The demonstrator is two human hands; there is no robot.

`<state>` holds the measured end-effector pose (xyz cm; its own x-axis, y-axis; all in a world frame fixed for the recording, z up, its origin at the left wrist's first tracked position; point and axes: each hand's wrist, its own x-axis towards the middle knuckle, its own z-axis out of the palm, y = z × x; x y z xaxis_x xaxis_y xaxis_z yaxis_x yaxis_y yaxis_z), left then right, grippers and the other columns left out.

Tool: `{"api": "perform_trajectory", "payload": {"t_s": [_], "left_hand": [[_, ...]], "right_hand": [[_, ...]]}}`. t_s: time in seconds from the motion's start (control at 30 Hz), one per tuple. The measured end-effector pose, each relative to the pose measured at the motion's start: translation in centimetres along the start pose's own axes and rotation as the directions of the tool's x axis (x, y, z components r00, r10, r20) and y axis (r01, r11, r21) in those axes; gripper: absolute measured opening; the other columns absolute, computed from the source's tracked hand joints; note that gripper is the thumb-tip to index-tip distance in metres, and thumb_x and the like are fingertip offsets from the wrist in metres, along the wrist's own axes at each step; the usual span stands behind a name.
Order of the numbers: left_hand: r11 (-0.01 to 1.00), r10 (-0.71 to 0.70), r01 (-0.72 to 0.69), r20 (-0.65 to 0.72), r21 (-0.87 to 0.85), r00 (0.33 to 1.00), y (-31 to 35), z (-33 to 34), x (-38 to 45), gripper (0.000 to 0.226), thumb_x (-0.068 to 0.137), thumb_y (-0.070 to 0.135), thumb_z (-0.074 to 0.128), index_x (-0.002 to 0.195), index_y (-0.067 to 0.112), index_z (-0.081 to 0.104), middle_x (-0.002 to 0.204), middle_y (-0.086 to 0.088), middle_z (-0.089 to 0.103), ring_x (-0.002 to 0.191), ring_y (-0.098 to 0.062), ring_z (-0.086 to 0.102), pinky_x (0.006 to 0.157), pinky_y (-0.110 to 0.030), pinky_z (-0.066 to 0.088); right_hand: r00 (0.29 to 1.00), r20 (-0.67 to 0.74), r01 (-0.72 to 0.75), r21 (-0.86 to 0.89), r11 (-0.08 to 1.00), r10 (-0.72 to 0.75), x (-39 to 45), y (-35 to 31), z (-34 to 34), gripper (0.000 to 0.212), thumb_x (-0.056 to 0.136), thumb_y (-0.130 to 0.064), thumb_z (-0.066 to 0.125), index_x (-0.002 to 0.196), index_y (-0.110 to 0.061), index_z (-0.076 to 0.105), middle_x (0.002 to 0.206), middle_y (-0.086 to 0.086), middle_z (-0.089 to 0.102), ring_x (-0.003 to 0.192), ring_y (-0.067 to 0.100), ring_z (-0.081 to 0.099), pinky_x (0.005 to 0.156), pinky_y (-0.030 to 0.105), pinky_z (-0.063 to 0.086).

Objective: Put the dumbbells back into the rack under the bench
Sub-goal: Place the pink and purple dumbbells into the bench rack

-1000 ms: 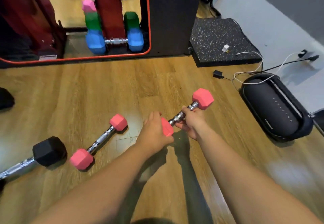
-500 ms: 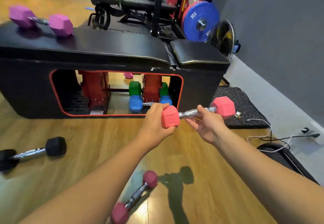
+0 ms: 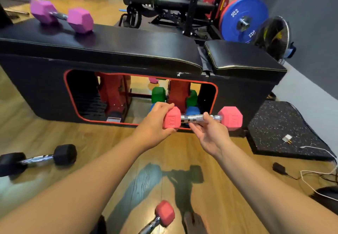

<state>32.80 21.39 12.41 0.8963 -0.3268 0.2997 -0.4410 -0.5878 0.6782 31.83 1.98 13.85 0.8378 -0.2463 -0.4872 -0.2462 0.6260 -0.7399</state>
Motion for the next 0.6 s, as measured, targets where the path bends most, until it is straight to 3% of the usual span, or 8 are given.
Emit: {"api": "perform_trajectory", "payload": {"t_s": [0.13, 0.33, 0.5, 0.6], "left_hand": [[0.998, -0.054, 0.054, 0.005, 0.025, 0.999, -2.2, 1.6, 2.4, 0.077, 0.081, 0.022, 0.081, 0.146, 0.019, 0.04, 0.132, 0.007, 0.039, 0.12, -0.009, 0.045, 0.106, -0.027, 0.037], [0.991, -0.126, 0.124, 0.04, 0.05, 0.991, -5.9, 4.0, 6.2, 0.071, 0.082, 0.02, 0.079, 0.139, 0.022, 0.038, 0.125, 0.01, 0.036, 0.111, -0.007, 0.047, 0.092, -0.02, 0.038], [0.982, -0.182, 0.179, 0.054, 0.066, 0.982, -9.4, 5.5, 9.6, 0.068, 0.083, 0.016, 0.077, 0.137, 0.024, 0.037, 0.124, 0.009, 0.036, 0.11, -0.007, 0.047, 0.082, -0.011, 0.035], [0.972, -0.228, 0.223, 0.064, 0.071, 0.972, -11.4, 6.1, 11.4, 0.07, 0.082, 0.015, 0.078, 0.138, 0.022, 0.037, 0.123, 0.008, 0.036, 0.108, -0.008, 0.048, 0.079, -0.009, 0.037]], "right_hand": [[1.0, 0.011, -0.019, -0.01, 1.0, 0.019, 4.1, 0.3, 0.4, 0.032, 0.099, -0.013, 0.059, 0.125, 0.004, 0.051, 0.125, 0.025, 0.06, 0.119, 0.039, 0.058, 0.07, 0.041, 0.061], [0.998, 0.007, -0.069, 0.03, 0.997, 0.068, 10.1, 0.9, 0.9, 0.031, 0.098, -0.012, 0.06, 0.124, 0.003, 0.052, 0.118, 0.019, 0.06, 0.093, 0.029, 0.062, 0.074, 0.04, 0.062], [0.989, -0.008, -0.149, 0.059, 0.987, 0.15, 15.4, 1.9, 1.9, 0.023, 0.098, -0.012, 0.06, 0.116, 0.0, 0.054, 0.114, 0.016, 0.06, 0.112, 0.04, 0.061, 0.087, 0.045, 0.059], [0.984, -0.018, -0.176, 0.066, 0.982, 0.178, 18.2, 2.6, 2.7, 0.022, 0.098, -0.011, 0.06, 0.117, -0.001, 0.054, 0.112, 0.015, 0.061, 0.104, 0.037, 0.063, 0.083, 0.041, 0.06]]}}
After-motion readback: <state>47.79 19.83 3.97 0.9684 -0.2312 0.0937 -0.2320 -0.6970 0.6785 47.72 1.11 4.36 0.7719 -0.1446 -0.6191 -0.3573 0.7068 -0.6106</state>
